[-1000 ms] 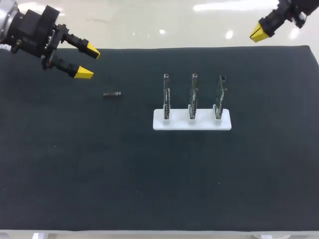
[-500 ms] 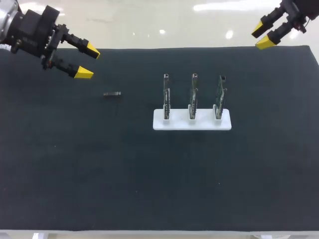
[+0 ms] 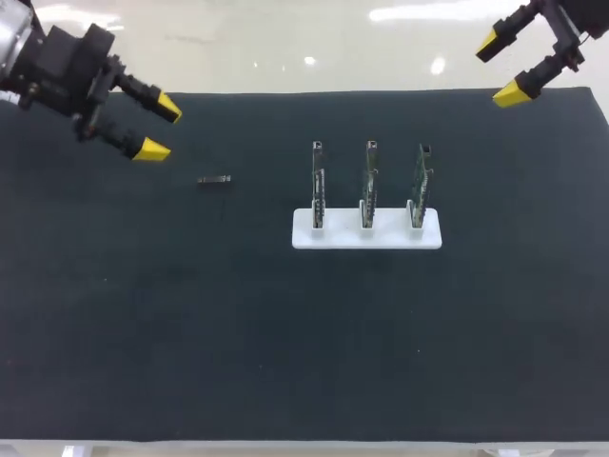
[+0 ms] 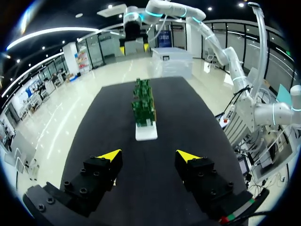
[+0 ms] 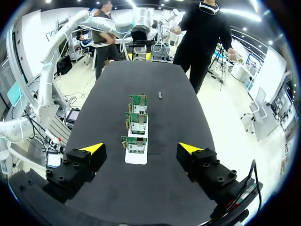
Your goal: Pick up the optical module with the left hand, and insert it into the network port with the right hand.
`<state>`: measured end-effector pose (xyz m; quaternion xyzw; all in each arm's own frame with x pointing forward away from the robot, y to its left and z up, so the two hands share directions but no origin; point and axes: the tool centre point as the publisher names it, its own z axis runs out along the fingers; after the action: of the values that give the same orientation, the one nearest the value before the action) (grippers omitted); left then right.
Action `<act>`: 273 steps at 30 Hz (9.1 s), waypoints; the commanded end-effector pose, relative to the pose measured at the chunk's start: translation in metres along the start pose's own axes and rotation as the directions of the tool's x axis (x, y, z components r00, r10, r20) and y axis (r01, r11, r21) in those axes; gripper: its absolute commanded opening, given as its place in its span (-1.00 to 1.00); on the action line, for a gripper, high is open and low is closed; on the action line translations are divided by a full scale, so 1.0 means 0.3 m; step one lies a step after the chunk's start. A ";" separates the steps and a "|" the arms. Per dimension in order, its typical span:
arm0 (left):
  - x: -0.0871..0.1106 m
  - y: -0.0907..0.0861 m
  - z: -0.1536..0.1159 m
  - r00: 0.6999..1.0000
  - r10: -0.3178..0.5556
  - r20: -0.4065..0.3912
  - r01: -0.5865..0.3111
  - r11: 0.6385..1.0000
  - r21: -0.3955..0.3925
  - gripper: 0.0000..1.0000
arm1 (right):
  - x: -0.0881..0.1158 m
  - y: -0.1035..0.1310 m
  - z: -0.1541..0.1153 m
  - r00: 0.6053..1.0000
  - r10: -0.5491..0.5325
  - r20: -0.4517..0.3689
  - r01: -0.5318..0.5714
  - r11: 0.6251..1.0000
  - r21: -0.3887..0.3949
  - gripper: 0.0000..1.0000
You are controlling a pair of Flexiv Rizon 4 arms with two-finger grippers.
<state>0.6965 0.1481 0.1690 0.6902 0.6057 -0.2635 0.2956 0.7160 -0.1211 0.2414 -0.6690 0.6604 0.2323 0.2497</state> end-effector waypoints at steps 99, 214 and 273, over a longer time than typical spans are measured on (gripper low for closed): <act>0.411 0.408 0.360 0.767 -0.130 -0.628 0.152 0.988 -0.018 1.00 | 0.000 0.002 0.000 1.000 -0.001 0.001 0.001 1.000 0.002 1.00; -0.047 0.190 -0.064 0.957 0.077 0.279 -0.071 0.997 -0.032 -1.00 | 0.000 0.002 0.000 1.000 -0.001 0.001 0.001 1.000 0.002 1.00; -0.526 0.010 0.241 0.771 -0.041 0.635 0.182 0.970 -0.158 -1.00 | 0.000 0.002 0.000 1.000 -0.001 0.001 0.001 1.000 0.002 1.00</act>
<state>0.6855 -0.0119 0.2334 0.5404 0.4980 -0.4788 0.4803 0.7160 -0.1211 0.2415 -0.6689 0.6604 0.2323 0.2498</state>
